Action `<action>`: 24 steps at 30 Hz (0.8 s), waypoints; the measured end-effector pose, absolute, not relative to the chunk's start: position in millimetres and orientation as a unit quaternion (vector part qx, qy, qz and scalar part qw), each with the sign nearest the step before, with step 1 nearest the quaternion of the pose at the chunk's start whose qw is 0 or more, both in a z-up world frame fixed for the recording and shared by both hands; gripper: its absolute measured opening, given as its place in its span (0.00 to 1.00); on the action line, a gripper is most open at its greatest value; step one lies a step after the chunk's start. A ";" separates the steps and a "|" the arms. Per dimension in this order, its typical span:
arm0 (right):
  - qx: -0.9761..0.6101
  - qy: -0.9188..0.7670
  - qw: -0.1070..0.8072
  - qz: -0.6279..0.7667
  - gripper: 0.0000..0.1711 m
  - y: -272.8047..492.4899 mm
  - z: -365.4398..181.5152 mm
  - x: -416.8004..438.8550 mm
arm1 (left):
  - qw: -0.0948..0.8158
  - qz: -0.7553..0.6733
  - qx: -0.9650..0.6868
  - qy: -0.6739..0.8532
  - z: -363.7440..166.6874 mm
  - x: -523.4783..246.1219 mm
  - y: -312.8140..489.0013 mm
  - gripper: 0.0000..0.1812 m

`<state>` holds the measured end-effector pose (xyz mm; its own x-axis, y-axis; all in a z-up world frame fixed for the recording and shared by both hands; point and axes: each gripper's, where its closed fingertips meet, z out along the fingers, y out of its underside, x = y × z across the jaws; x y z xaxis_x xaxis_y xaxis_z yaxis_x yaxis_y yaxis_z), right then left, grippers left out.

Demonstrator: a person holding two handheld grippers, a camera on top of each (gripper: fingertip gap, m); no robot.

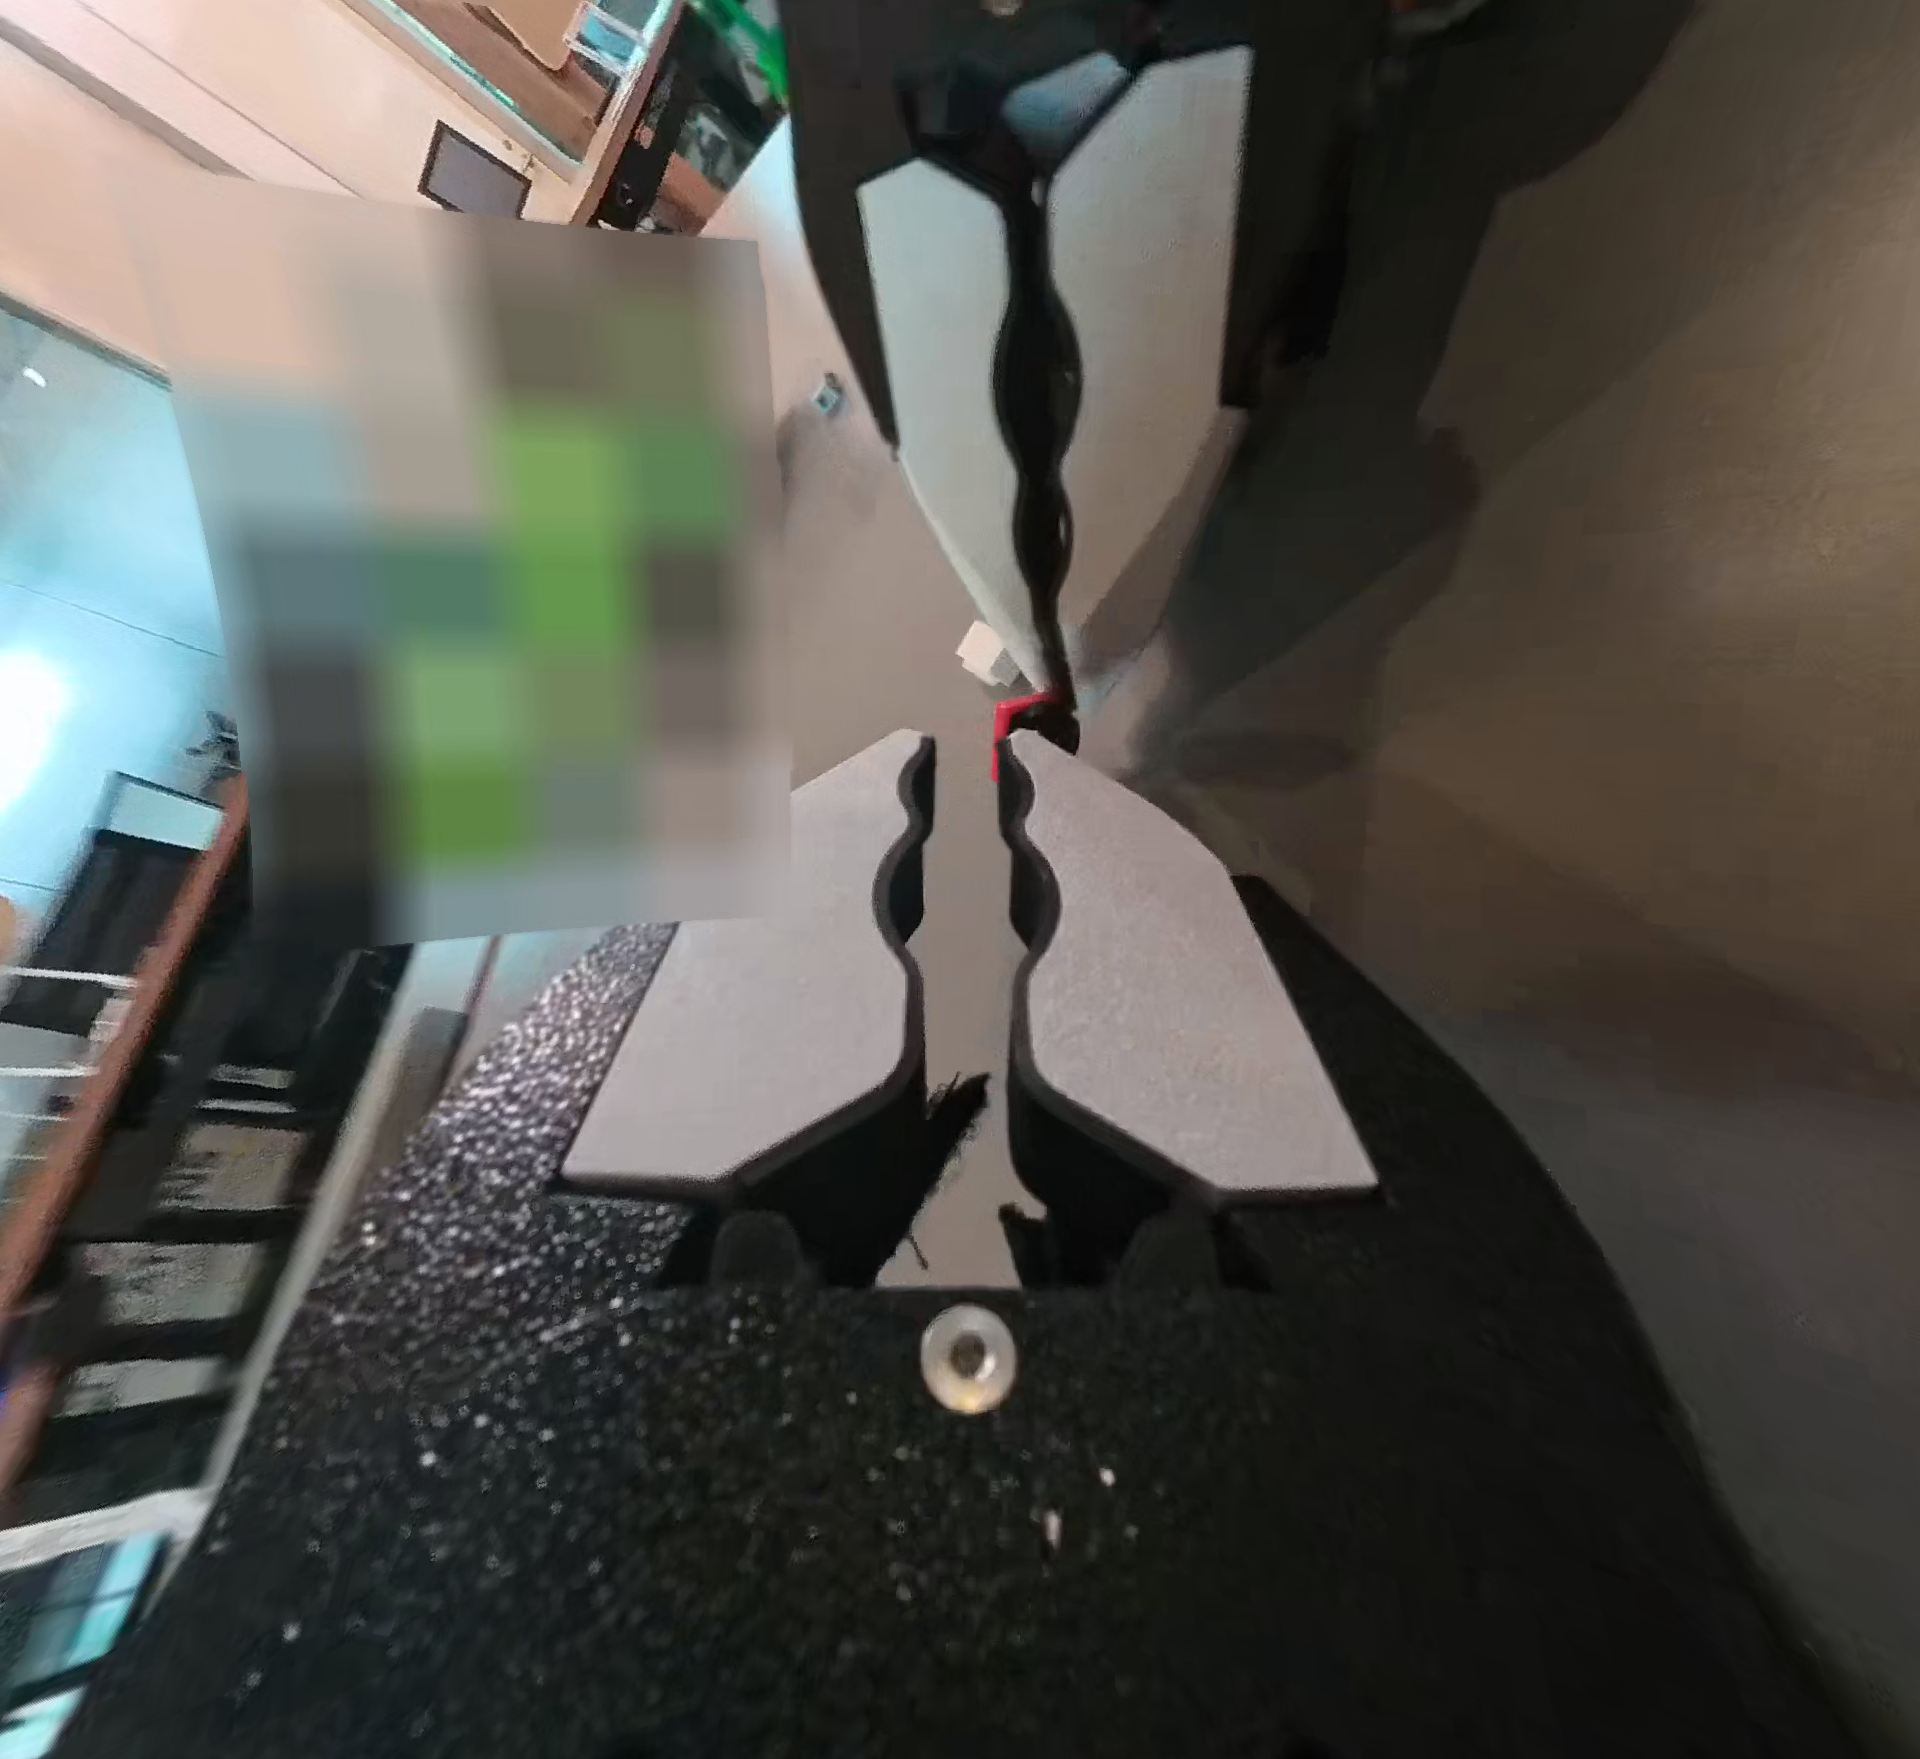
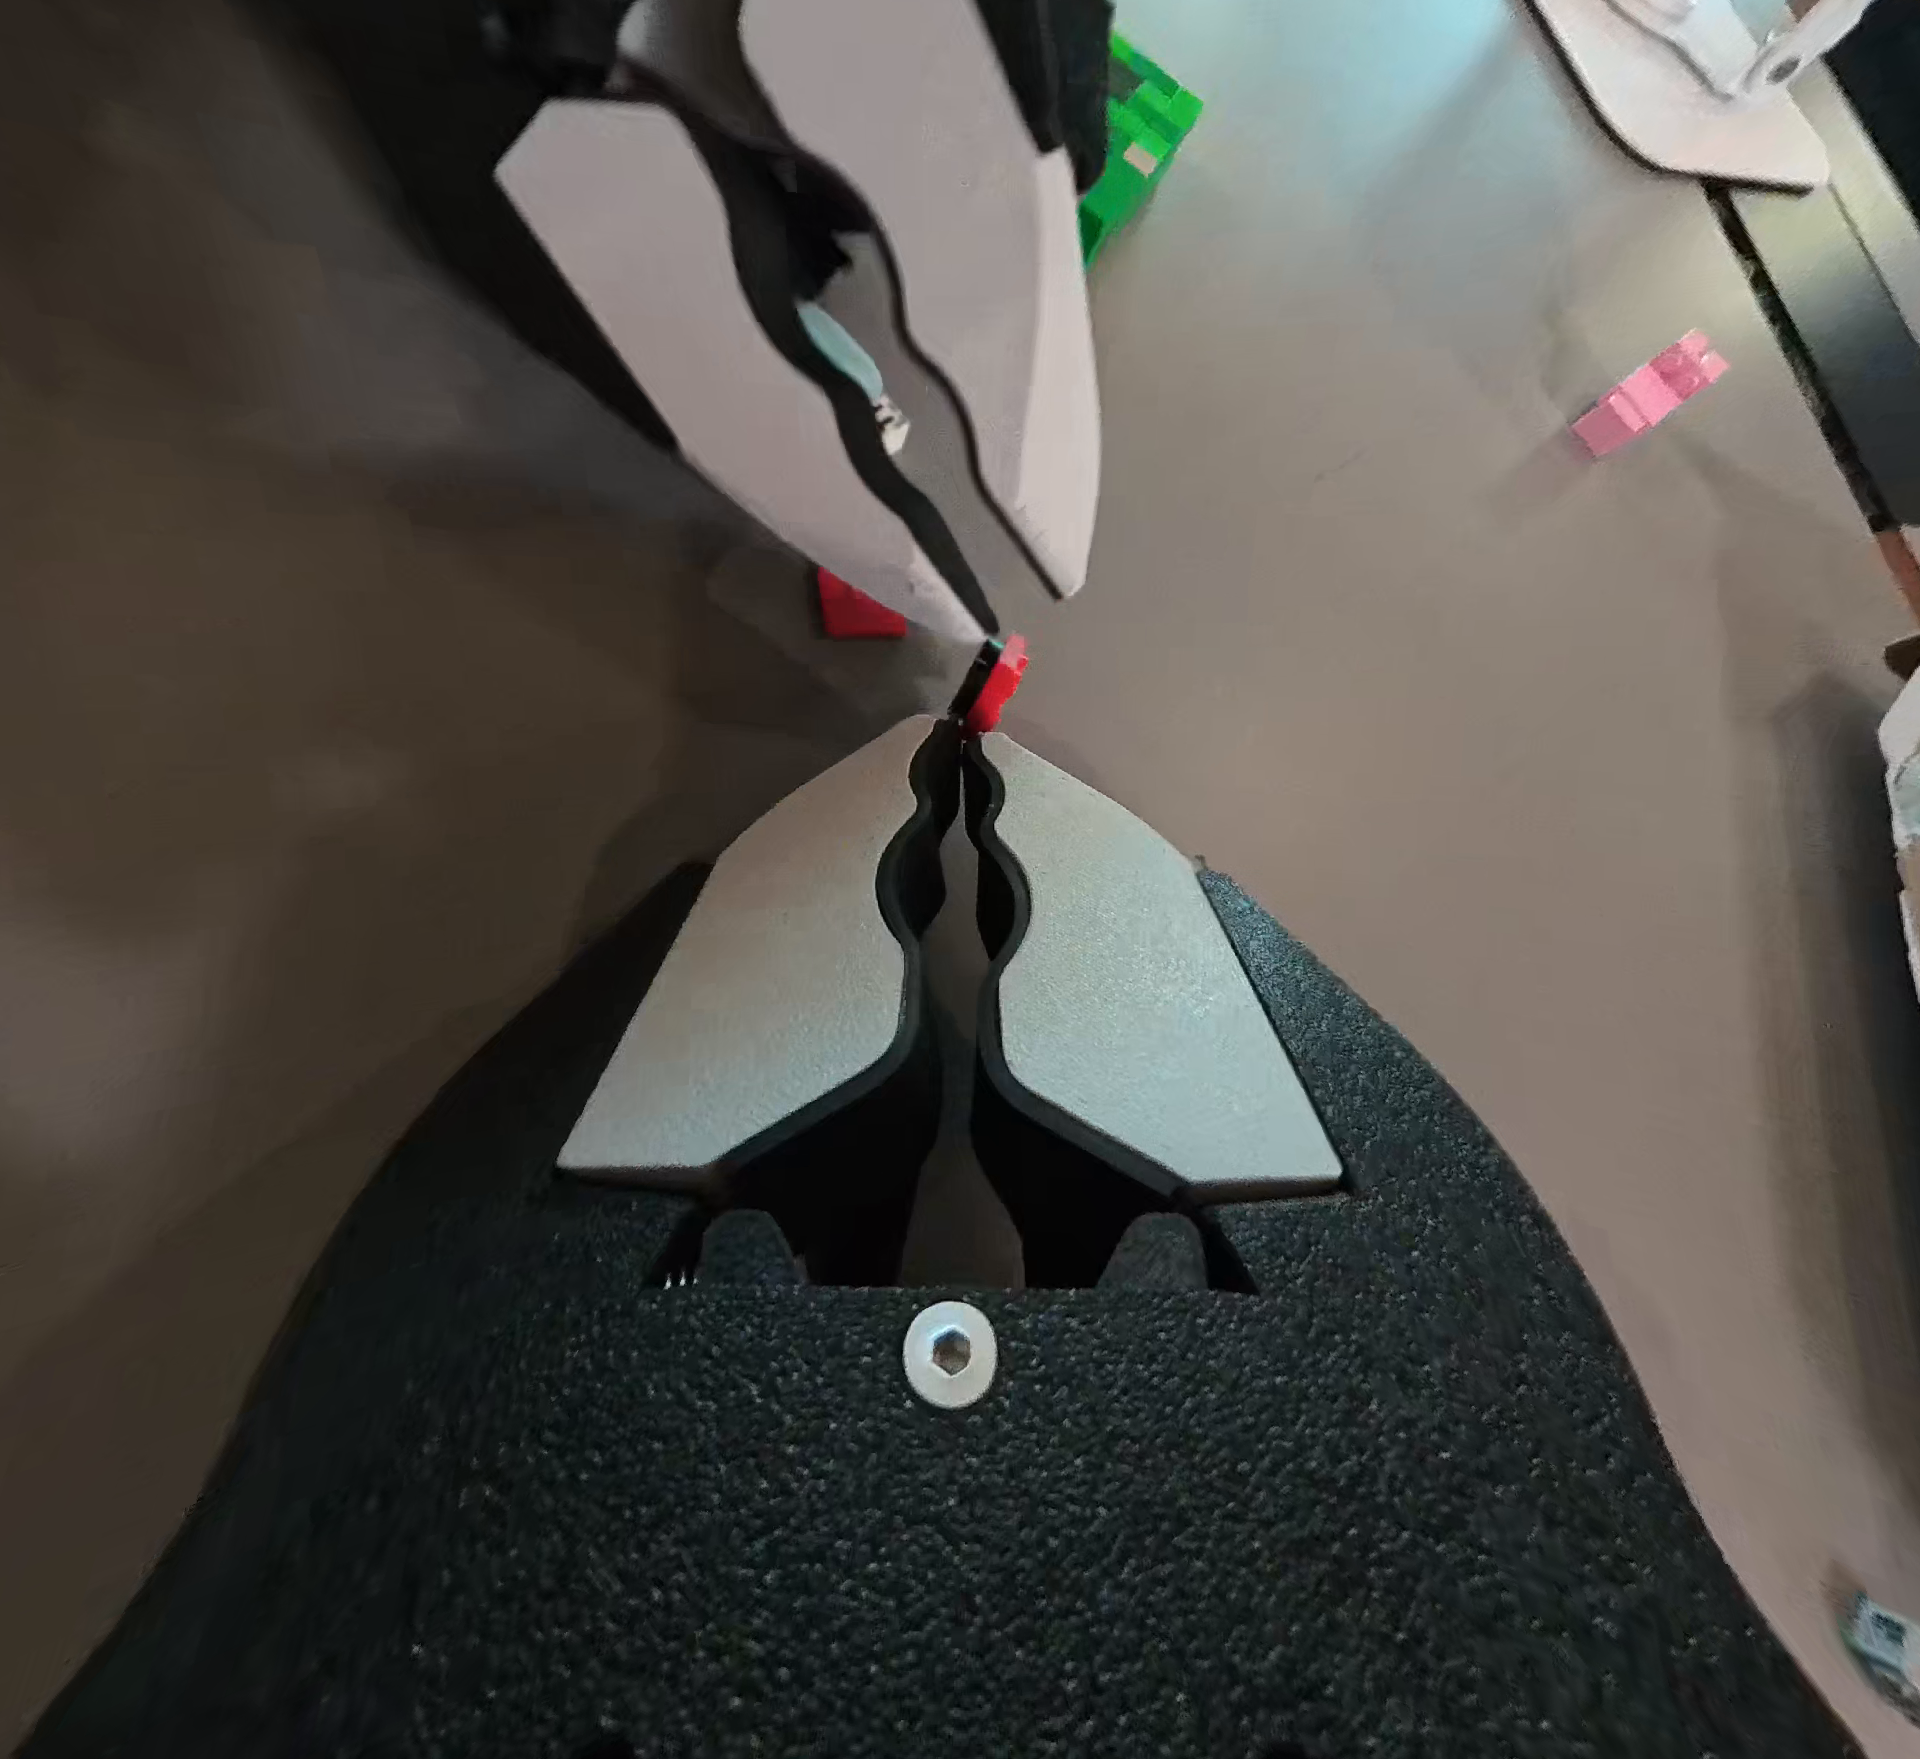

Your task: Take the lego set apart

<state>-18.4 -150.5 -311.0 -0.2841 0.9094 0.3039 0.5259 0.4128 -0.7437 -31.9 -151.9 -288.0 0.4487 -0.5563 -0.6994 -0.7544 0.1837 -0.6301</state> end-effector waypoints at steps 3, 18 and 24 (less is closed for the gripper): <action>-0.436 -0.757 0.391 0.289 0.00 -152.1 -300.3 -17.7 | 0.576 -0.007 -0.650 0.496 -282.5 -31.9 -155.0 0.11; -0.351 -0.774 0.383 0.362 0.01 -175.2 -286.5 -5.2 | 0.528 -0.132 -0.677 0.496 -277.9 -14.8 -177.1 0.04; -0.400 -0.774 0.328 0.365 0.12 -171.9 -295.1 -1.7 | 0.469 -0.047 -0.717 0.514 -305.2 -20.2 -172.0 0.04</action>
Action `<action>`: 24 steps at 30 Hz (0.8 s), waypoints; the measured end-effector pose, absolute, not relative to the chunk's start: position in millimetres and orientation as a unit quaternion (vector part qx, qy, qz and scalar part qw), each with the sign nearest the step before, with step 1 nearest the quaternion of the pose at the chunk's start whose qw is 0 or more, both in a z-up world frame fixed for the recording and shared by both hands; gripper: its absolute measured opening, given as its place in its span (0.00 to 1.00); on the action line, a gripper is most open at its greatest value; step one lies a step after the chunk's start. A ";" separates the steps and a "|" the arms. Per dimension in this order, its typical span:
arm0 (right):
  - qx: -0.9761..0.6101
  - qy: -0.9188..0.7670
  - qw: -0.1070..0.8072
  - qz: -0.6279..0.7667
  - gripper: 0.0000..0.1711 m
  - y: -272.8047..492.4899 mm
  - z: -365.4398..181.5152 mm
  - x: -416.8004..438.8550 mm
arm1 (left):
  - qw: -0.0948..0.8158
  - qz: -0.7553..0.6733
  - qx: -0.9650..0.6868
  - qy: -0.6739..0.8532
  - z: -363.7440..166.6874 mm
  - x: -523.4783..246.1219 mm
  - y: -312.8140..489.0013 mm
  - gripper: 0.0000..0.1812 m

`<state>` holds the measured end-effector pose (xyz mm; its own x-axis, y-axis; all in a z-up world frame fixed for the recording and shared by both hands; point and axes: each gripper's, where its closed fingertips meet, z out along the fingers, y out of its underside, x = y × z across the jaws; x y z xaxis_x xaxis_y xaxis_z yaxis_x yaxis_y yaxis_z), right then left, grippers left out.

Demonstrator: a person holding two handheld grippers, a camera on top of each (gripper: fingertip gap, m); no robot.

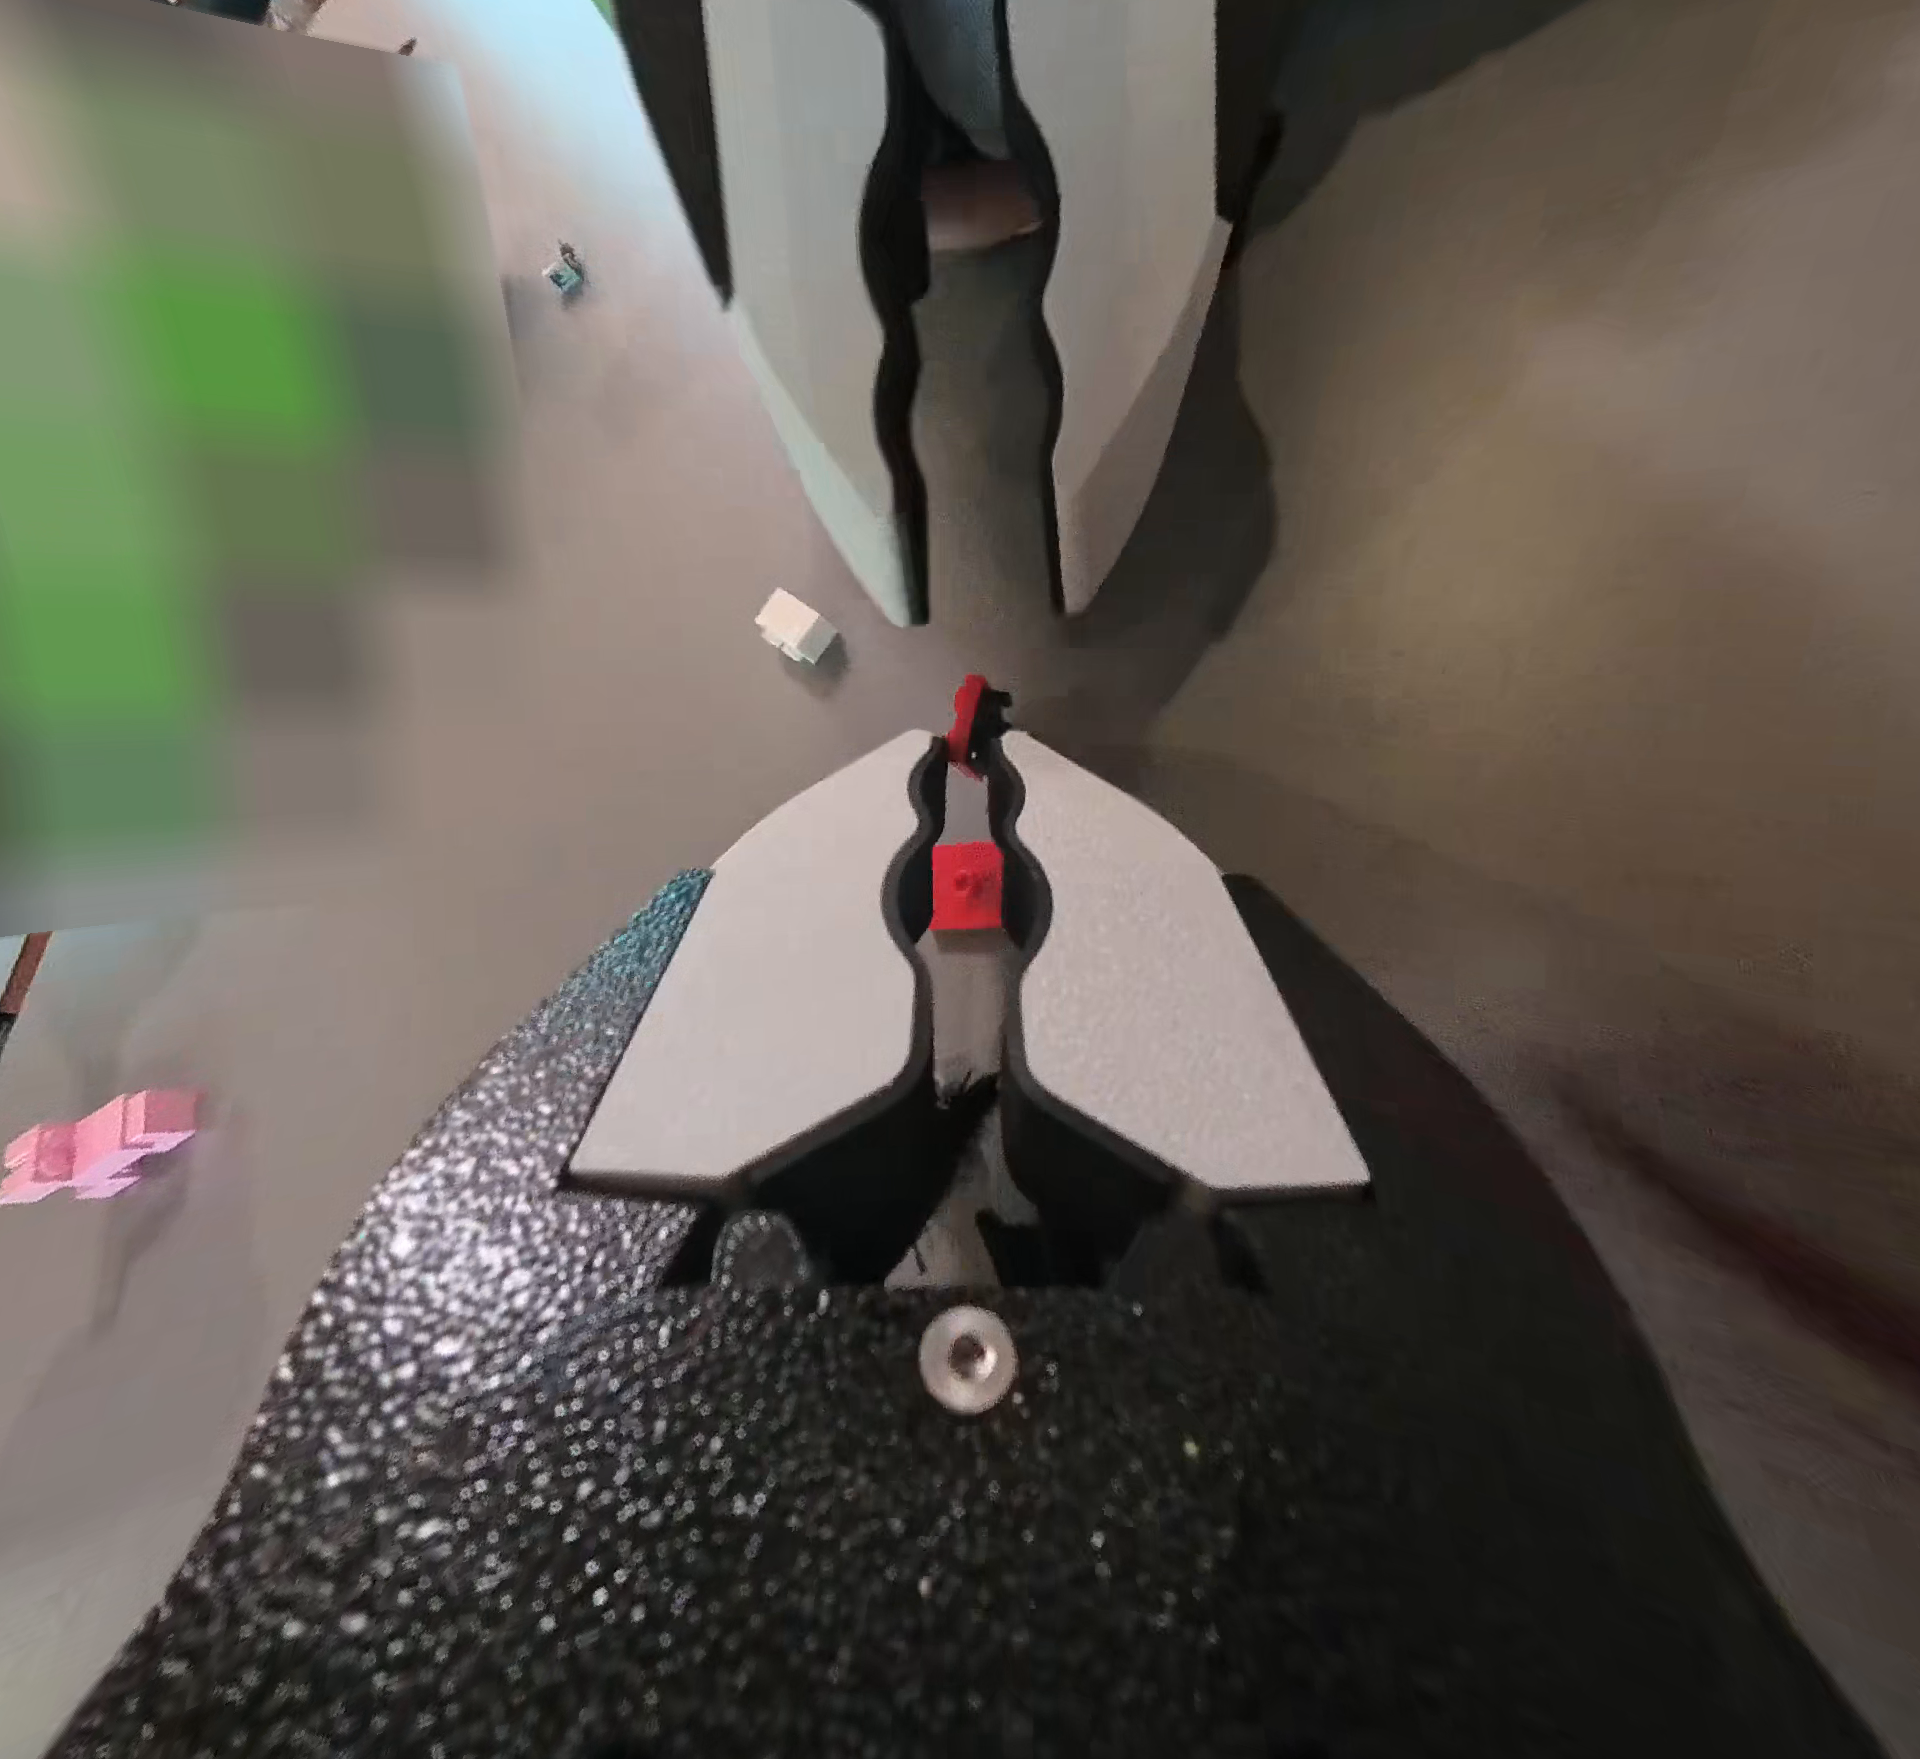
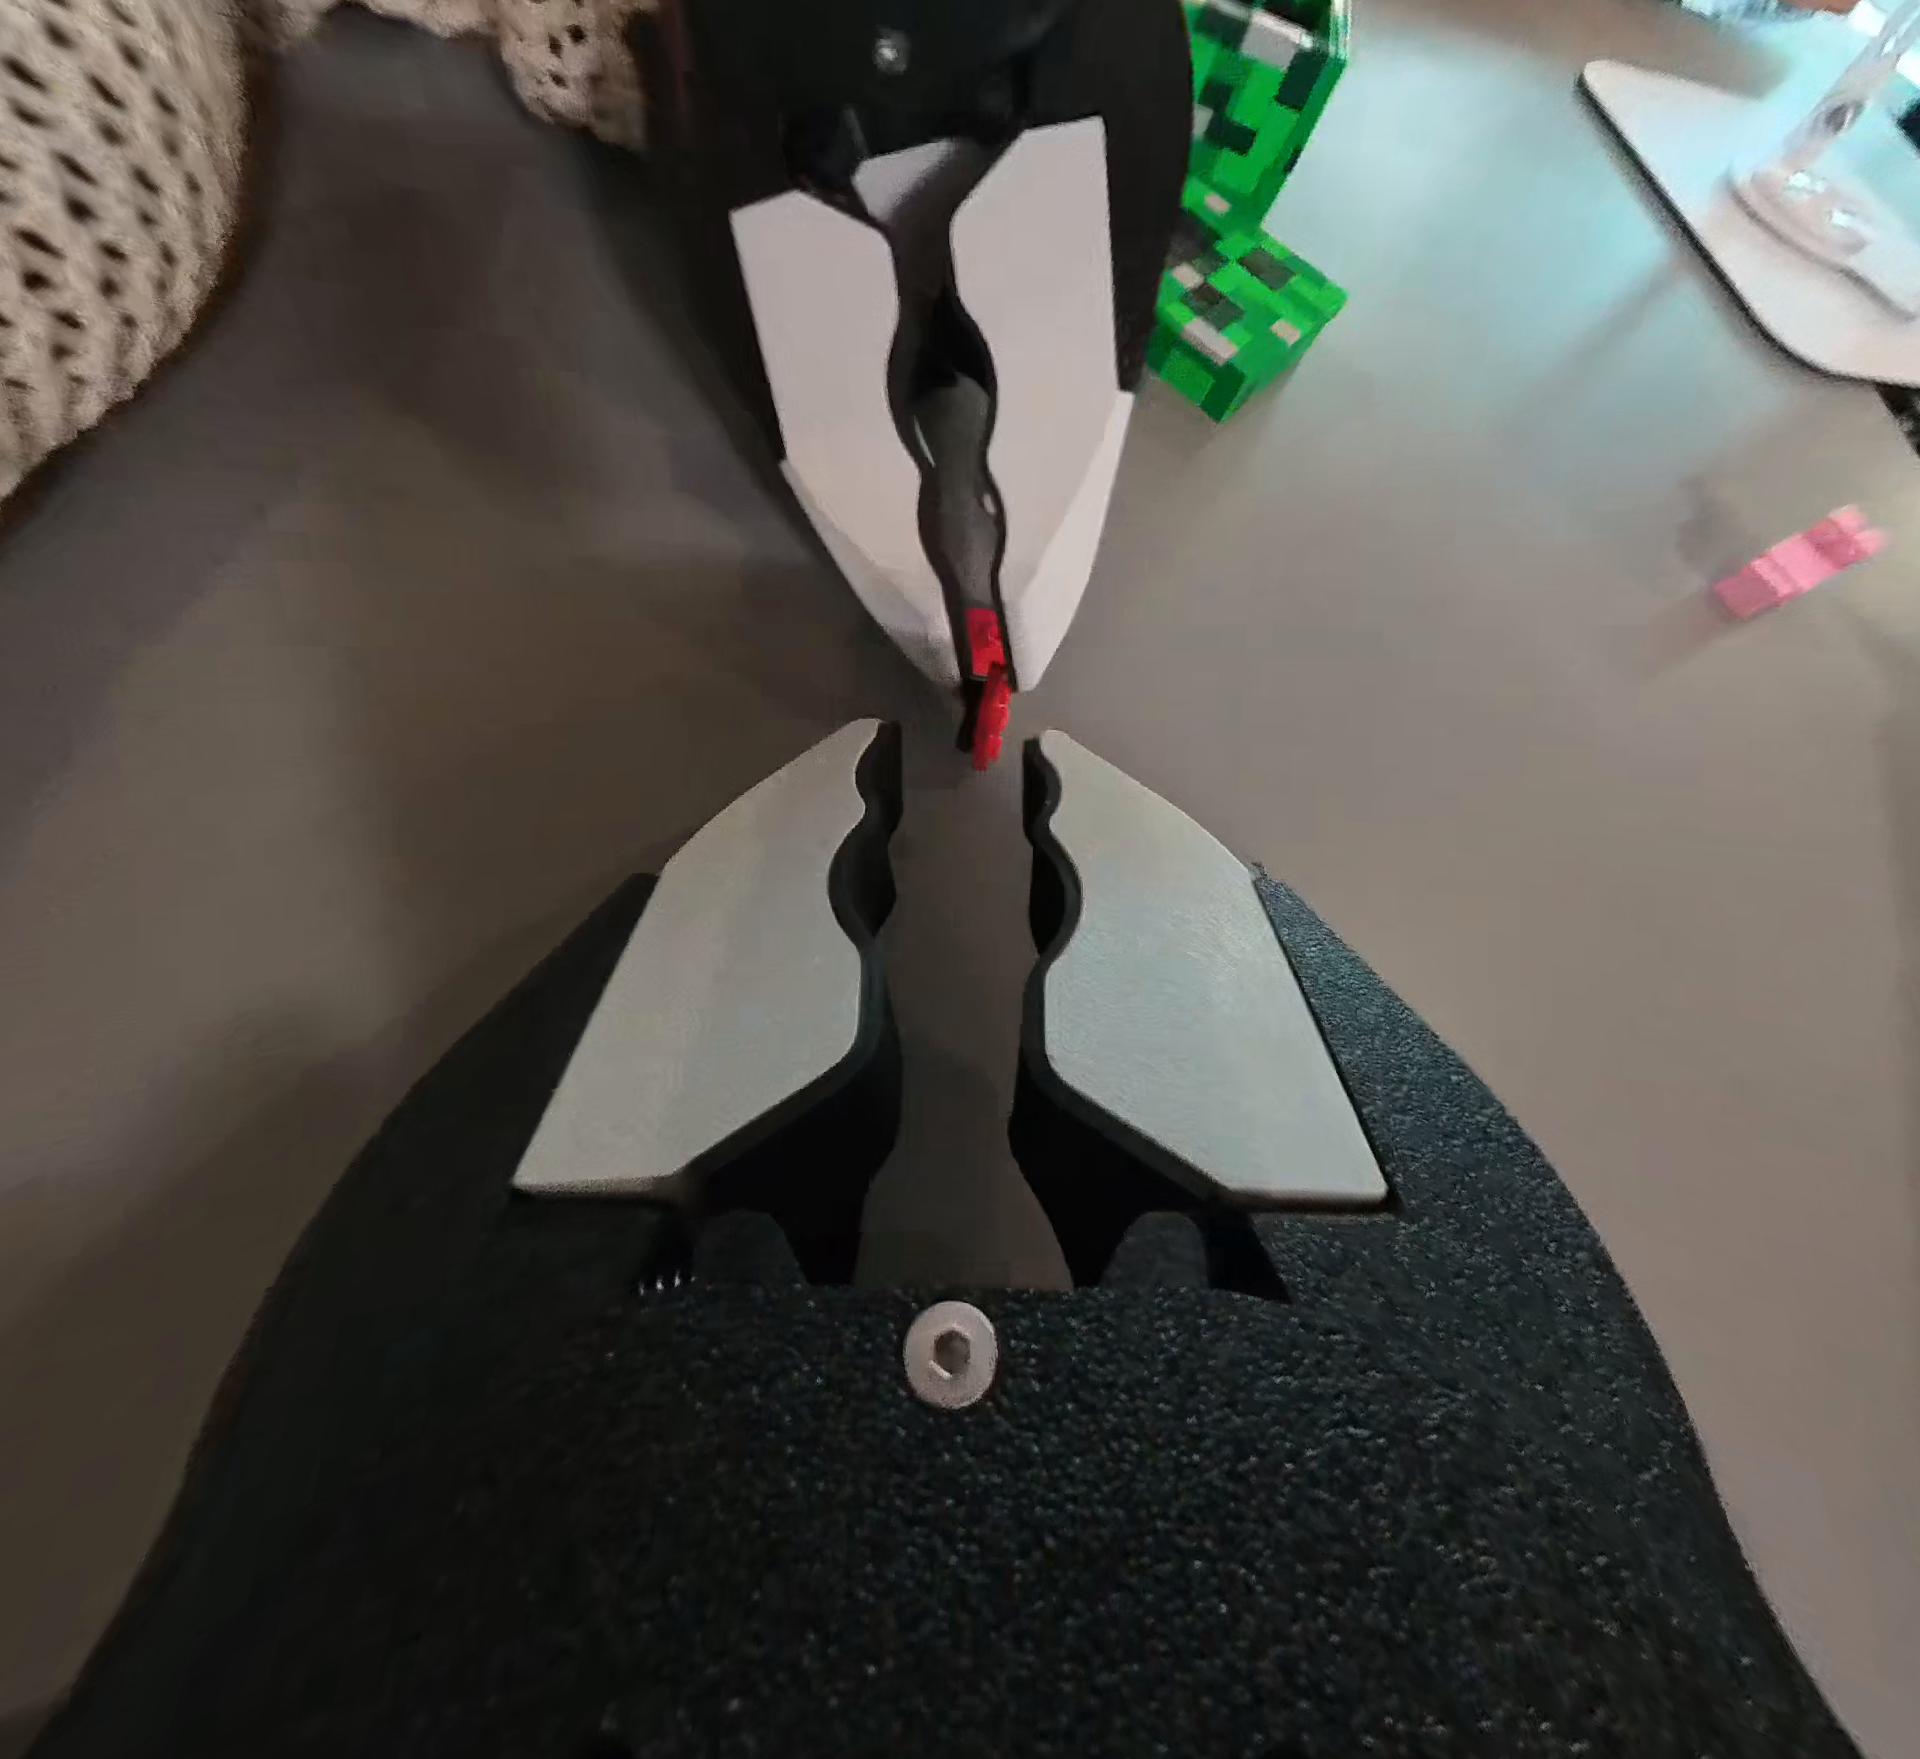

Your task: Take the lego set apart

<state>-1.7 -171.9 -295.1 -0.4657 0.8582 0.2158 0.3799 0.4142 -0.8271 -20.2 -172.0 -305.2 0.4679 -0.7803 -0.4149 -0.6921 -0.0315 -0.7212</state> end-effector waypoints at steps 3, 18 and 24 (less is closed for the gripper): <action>-0.424 -0.776 0.319 0.341 0.13 -168.3 -302.6 -4.3 | 0.461 -0.053 -0.721 0.515 -307.2 -15.6 -173.6 0.04; -0.450 -0.779 0.249 0.359 0.04 -175.0 -310.4 1.2 | 0.466 -0.155 -0.705 0.512 -296.8 -11.7 -175.4 0.00; -0.443 -0.783 0.247 0.359 0.04 -176.9 -310.7 1.8 | 0.430 -0.171 -0.709 0.532 -305.2 -9.1 -180.8 0.00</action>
